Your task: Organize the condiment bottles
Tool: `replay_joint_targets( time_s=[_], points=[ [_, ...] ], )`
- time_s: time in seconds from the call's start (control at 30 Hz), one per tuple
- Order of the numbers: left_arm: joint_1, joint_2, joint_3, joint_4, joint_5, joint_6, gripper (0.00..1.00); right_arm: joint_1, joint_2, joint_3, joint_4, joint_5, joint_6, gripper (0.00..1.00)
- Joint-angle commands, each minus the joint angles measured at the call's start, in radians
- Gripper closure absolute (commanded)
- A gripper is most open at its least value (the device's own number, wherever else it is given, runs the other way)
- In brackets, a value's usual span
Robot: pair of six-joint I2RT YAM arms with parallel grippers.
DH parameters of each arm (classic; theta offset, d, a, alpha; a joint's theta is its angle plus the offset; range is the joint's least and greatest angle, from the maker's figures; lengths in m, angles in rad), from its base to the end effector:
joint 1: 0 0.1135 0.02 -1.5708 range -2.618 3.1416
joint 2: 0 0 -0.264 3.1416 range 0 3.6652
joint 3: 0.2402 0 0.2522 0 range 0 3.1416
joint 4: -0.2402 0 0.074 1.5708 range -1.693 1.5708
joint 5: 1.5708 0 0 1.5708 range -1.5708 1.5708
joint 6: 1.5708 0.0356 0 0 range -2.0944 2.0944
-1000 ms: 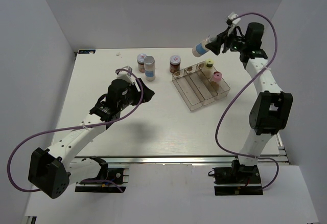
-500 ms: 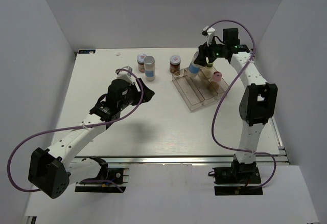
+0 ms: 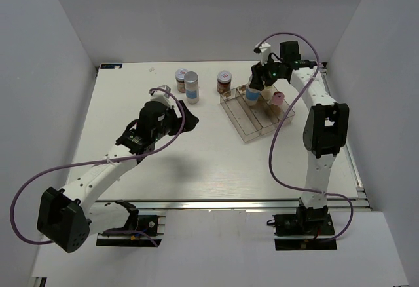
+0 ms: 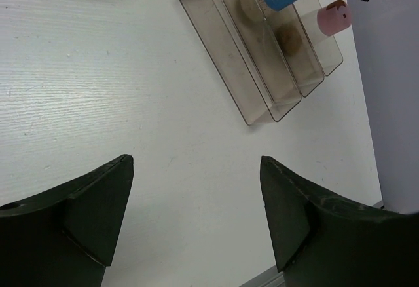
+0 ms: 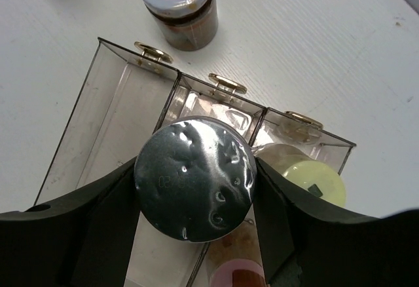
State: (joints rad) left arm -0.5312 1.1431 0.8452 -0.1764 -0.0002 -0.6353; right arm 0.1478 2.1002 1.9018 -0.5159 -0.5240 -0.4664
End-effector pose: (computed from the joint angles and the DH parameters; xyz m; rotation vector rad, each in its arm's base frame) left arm 0.2240 -0.1316 0.2891 -0.1106 2.1216 -0.7144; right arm 0.4766 0.0890 0.2832 -0.9171 2.0055 0.4210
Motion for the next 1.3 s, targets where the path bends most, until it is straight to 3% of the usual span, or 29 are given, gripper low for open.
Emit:
replay_joint_targets(
  time_s=[0.0, 0.03, 0.17, 0.23, 0.37, 0.5, 0.6, 0.67, 0.73, 0.77, 0.9, 0.97, 1.27],
  points=[
    [0.007, 0.009, 0.055, -0.02, -0.046, 0.017, 0.12, 0.012, 0.007, 0.065, 0.048, 0.012, -0.017, 0.83],
    [0.007, 0.018, 0.063, -0.02, -0.053, 0.028, 0.11, 0.013, 0.009, 0.065, 0.047, 0.015, -0.02, 0.77],
    [0.007, 0.108, 0.182, -0.051, -0.095, 0.072, 0.09, 0.012, 0.006, 0.063, 0.025, 0.013, -0.026, 0.37],
    [0.007, 0.185, 0.242, -0.096, -0.133, 0.089, 0.08, 0.012, -0.012, 0.054, 0.022, 0.009, -0.028, 0.24],
    [0.007, 0.306, 0.392, -0.195, -0.257, 0.114, 0.08, 0.01, -0.086, 0.016, 0.045, 0.001, -0.012, 0.13],
    [0.007, 0.424, 0.52, -0.248, -0.328, 0.134, 0.07, -0.014, -0.201, -0.038, 0.082, -0.031, 0.059, 0.12],
    [0.005, 0.535, 0.624, -0.302, -0.371, 0.14, 0.07, -0.043, -0.273, -0.104, 0.126, -0.062, 0.132, 0.17],
    [0.007, 0.625, 0.719, -0.342, -0.397, 0.129, 0.07, -0.068, -0.301, -0.125, 0.132, -0.103, 0.155, 0.47],
    [0.007, 0.682, 0.782, -0.394, -0.417, 0.123, 0.07, -0.083, -0.325, -0.136, 0.111, -0.142, 0.186, 0.96],
    [0.007, 0.732, 0.833, -0.403, -0.417, 0.128, 0.07, -0.094, -0.33, -0.138, 0.1, -0.154, 0.19, 1.0],
    [0.007, 0.852, 0.965, -0.431, -0.409, 0.158, 0.06, -0.114, -0.382, -0.196, 0.102, -0.206, 0.207, 1.0],
    [0.007, 0.918, 1.047, -0.466, -0.435, 0.171, 0.06, -0.117, -0.414, -0.227, 0.122, -0.217, 0.212, 0.95],
    [0.082, 1.02, 1.172, -0.453, -0.429, 0.206, 0.04, -0.132, -0.463, -0.323, 0.154, -0.249, 0.232, 0.94]
  ],
)
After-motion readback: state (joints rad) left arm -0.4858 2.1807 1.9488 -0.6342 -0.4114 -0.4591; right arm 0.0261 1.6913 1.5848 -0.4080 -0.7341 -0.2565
